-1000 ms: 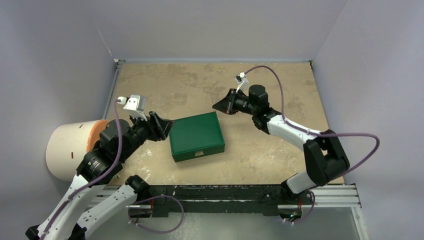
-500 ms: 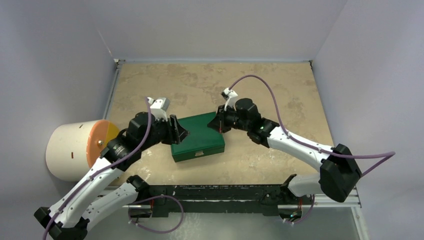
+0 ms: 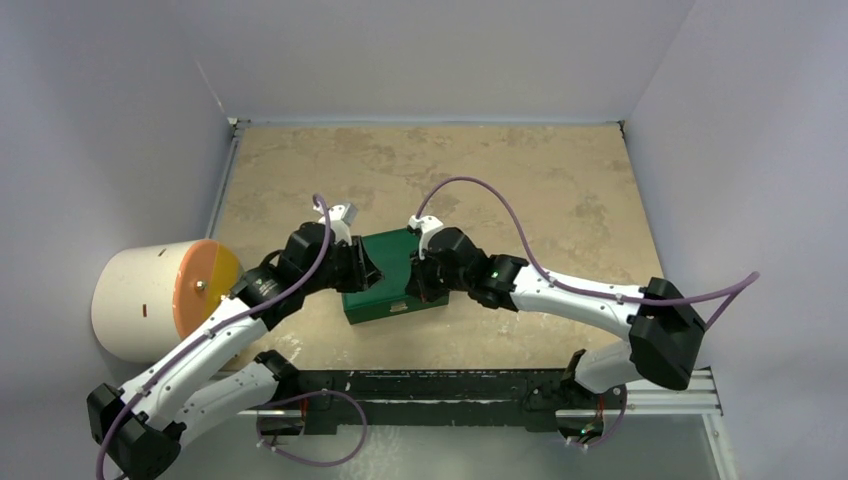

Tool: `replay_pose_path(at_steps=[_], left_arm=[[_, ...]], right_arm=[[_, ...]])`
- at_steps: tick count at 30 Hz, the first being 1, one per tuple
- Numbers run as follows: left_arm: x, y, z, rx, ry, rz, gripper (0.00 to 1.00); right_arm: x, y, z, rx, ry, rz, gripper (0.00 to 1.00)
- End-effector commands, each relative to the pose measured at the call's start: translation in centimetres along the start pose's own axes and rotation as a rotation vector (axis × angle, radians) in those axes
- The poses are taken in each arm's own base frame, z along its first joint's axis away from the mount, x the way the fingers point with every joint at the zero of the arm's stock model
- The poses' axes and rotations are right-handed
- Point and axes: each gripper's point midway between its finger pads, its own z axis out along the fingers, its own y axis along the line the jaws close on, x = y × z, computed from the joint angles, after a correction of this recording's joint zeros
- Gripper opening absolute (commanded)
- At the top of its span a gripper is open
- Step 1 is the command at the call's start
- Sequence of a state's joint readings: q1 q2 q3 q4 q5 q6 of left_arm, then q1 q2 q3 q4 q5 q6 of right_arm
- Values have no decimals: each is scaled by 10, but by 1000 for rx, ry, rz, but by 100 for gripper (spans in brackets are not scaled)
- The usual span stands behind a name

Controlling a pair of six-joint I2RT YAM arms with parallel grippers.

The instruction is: Organize the mixed jewelry

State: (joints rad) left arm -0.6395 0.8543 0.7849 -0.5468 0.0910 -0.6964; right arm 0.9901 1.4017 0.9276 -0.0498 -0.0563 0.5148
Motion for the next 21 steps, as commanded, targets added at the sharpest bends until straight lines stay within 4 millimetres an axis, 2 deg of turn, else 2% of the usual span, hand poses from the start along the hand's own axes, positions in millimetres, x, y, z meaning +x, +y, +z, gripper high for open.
replay_pose_path(at_steps=[1, 8, 21], left_arm=[[5, 3, 14, 5, 8, -31, 21], [19, 16, 27, -32, 39, -58, 0], [56, 39, 52, -134, 127, -111, 0]], right_arm=[[-10, 4, 3, 33, -19, -24, 0], [-8, 1, 10, 54, -10, -31, 0], [-9, -3, 11, 79, -19, -31, 0]])
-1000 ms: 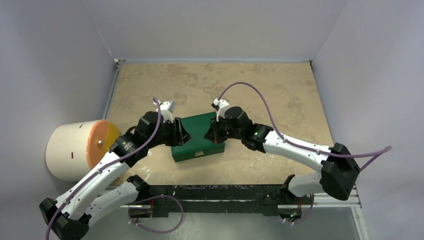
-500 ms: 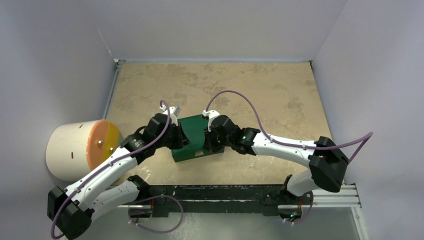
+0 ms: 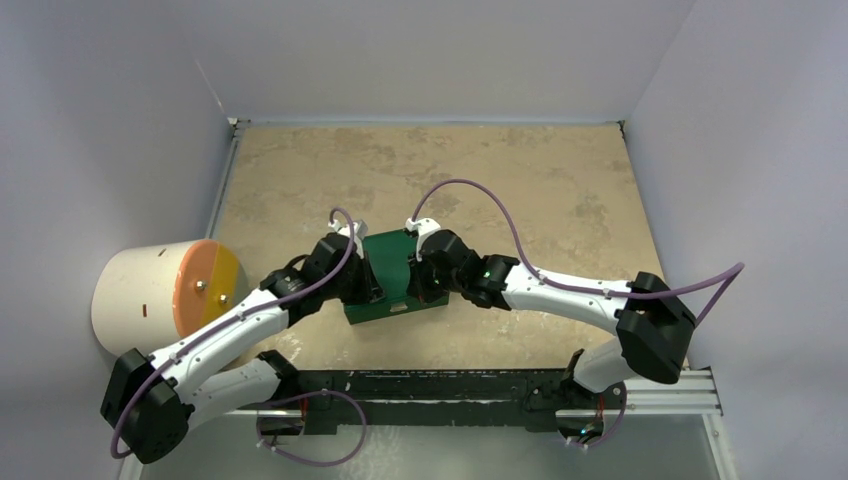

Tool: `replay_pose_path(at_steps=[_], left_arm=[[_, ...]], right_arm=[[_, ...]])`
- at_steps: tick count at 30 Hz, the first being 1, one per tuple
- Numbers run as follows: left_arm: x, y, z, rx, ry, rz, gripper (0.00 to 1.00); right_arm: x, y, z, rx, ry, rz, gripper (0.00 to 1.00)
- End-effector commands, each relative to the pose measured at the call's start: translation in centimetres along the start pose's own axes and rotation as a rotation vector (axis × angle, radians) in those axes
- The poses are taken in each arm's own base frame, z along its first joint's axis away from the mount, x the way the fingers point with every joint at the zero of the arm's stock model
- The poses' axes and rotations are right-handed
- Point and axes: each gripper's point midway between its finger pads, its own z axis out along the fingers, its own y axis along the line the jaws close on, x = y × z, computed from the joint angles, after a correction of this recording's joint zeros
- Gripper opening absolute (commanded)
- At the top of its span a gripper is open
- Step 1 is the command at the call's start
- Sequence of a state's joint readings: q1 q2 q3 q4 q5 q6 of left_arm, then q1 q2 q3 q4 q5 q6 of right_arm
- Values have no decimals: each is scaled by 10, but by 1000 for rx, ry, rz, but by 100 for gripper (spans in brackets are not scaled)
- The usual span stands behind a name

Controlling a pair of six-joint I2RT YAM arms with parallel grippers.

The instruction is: Organize the mixed jewelry

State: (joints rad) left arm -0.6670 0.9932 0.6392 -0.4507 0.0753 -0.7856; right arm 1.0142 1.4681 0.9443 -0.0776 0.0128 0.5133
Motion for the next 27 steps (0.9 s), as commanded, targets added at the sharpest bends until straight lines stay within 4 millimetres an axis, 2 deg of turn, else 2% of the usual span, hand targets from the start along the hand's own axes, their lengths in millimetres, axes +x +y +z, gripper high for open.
replay_pose_path(at_steps=[1, 10, 14, 16, 20, 22, 27], left_arm=[[1, 4, 10, -29, -22, -28, 0], [12, 21, 15, -114, -9, -39, 0], [14, 16, 15, -98, -3, -46, 0], [8, 8, 11, -63, -23, -48, 0], [-13, -8, -3, -27, -84, -24, 0], [-24, -14, -11, -21, -114, -8, 4], [-55, -35, -35, 5, -193, 67, 23]], right_arm=[[-21, 8, -4, -3, -56, -13, 0], [6, -10, 6, 55, -3, -4, 0], [19, -24, 9, 112, 26, 6, 0], [19, -24, 7, 113, 24, 6, 0], [4, -22, -4, 126, -15, 8, 0], [-2, -24, -12, 152, -32, 30, 0], [-20, -40, -40, 245, -109, 13, 29]])
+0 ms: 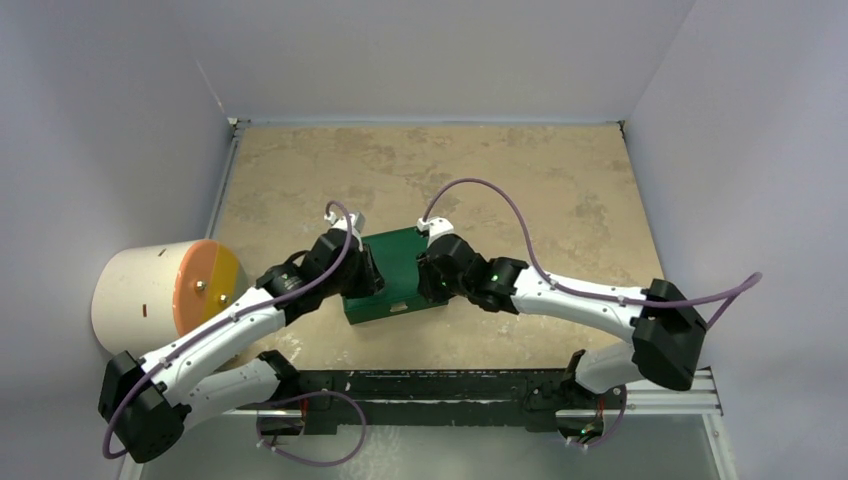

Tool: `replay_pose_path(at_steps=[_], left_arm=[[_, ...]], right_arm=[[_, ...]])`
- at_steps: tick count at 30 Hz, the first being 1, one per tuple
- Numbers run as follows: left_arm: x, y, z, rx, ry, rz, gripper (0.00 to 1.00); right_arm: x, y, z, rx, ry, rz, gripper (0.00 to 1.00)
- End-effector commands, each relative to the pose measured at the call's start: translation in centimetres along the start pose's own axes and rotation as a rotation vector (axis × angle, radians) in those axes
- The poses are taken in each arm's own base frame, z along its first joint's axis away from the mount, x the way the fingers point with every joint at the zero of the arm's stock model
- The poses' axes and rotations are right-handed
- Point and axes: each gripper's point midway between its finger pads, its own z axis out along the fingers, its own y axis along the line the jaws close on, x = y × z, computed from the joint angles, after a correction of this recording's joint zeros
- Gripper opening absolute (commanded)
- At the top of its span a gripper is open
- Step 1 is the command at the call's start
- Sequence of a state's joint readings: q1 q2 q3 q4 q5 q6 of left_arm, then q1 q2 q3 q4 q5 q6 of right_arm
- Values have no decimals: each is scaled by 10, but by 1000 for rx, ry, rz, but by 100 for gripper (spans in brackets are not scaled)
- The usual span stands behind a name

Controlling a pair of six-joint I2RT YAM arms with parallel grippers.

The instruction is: Organize the mixed jewelry

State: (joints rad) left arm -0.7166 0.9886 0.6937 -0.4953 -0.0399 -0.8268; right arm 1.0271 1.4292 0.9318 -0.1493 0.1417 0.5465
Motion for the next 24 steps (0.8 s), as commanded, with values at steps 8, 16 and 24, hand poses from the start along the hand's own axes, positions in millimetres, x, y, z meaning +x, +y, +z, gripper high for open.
replay_pose_path(at_steps=[8, 16, 24], left_arm=[[-91, -34, -55, -21, -241, 175, 63], [-134, -12, -72, -132, -332, 202, 88], [-164, 34, -77, -226, -410, 110, 89]], right_arm=[[-46, -85, -76, 285, -205, 57, 69], [-54, -157, -123, 392, -286, 207, 99], [-47, -189, -149, 432, -341, 342, 99]])
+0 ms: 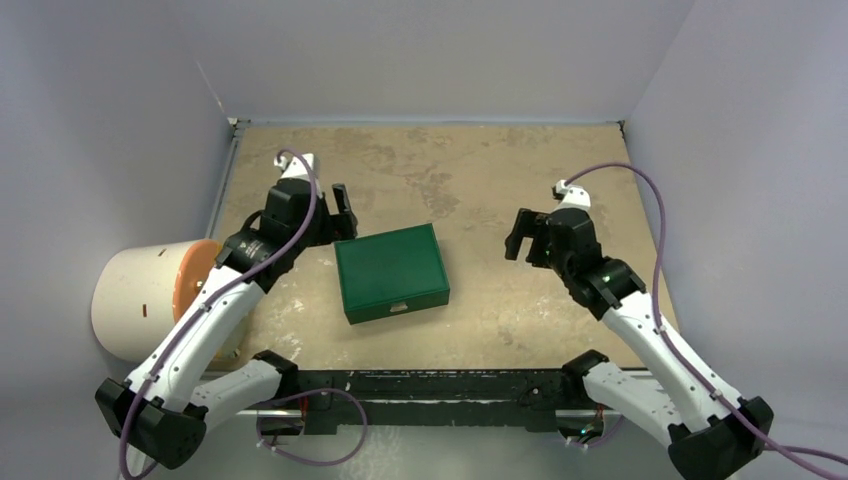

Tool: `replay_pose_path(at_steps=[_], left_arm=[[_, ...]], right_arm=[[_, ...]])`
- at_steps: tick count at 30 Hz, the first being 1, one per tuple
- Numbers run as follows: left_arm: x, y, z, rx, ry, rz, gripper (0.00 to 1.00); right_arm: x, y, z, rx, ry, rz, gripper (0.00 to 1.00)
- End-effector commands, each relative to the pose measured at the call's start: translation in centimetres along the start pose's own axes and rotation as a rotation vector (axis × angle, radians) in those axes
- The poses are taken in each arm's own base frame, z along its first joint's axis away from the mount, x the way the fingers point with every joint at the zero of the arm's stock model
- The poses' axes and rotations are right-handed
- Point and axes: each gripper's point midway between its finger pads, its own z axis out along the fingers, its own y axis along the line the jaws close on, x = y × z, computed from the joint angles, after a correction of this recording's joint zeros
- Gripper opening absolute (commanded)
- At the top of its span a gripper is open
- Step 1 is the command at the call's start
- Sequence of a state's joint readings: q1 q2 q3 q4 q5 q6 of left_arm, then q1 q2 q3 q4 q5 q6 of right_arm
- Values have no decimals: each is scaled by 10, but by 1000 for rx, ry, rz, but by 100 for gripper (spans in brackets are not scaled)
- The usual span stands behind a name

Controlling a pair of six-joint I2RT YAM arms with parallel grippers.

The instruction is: Organize the mixed jewelry

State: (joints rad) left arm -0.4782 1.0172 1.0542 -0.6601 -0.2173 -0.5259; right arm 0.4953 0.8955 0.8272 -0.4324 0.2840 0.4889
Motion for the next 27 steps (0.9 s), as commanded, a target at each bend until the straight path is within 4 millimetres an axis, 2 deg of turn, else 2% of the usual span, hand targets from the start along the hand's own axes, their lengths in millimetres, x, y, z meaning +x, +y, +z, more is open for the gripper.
replay_pose_path(at_steps=[1, 4, 8, 13, 18, 23, 27], left_arm=[[-24, 18, 1, -37, -95, -35, 89], [-22, 19, 1, -22, -139, -98, 87], [-21, 14, -10, 51, -206, -133, 87], [-26, 4, -37, 153, -267, -121, 87], [-29, -1, -63, 233, -328, -113, 87], [-36, -4, -89, 293, -410, -96, 88], [-35, -1, -100, 313, -455, -113, 88]], right_arm=[[0, -10, -13, 4, -17, 49, 99], [-3, -15, -20, 15, -61, 97, 99], [-9, -21, -26, 29, -103, 113, 99], [-6, -20, -30, 2, -116, 110, 99], [-11, -9, -38, -94, -168, 98, 99], [-22, 7, -60, -242, -265, 39, 99], [-34, -1, -77, -242, -358, 86, 99]])
